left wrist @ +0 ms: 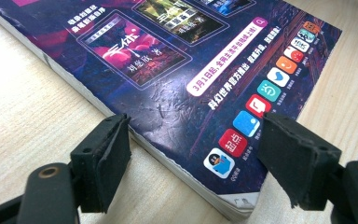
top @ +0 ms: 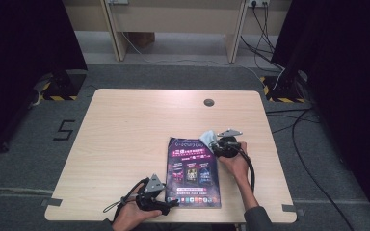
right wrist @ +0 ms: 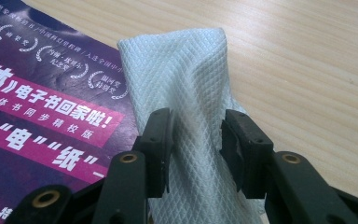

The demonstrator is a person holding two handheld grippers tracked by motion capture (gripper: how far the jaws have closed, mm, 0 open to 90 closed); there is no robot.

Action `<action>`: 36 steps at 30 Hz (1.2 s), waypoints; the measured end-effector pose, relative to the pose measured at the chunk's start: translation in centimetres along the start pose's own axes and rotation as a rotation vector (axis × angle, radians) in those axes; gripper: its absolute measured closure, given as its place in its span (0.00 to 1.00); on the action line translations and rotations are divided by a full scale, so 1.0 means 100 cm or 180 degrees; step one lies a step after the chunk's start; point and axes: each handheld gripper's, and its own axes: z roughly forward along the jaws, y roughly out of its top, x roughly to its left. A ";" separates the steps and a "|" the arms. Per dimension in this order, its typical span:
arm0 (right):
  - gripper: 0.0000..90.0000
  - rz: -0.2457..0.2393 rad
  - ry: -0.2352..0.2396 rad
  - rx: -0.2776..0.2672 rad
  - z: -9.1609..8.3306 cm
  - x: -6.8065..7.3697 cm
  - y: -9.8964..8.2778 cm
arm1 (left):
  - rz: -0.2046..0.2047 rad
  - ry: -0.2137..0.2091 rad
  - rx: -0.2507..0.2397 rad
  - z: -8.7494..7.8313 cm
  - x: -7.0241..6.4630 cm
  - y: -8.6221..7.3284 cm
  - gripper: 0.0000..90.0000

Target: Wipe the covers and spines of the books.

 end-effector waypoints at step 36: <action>0.68 -0.0696 0.0623 0.0049 -0.002 0.093 0.005 | -0.0036 0.0129 0.0033 0.020 0.003 0.022 0.28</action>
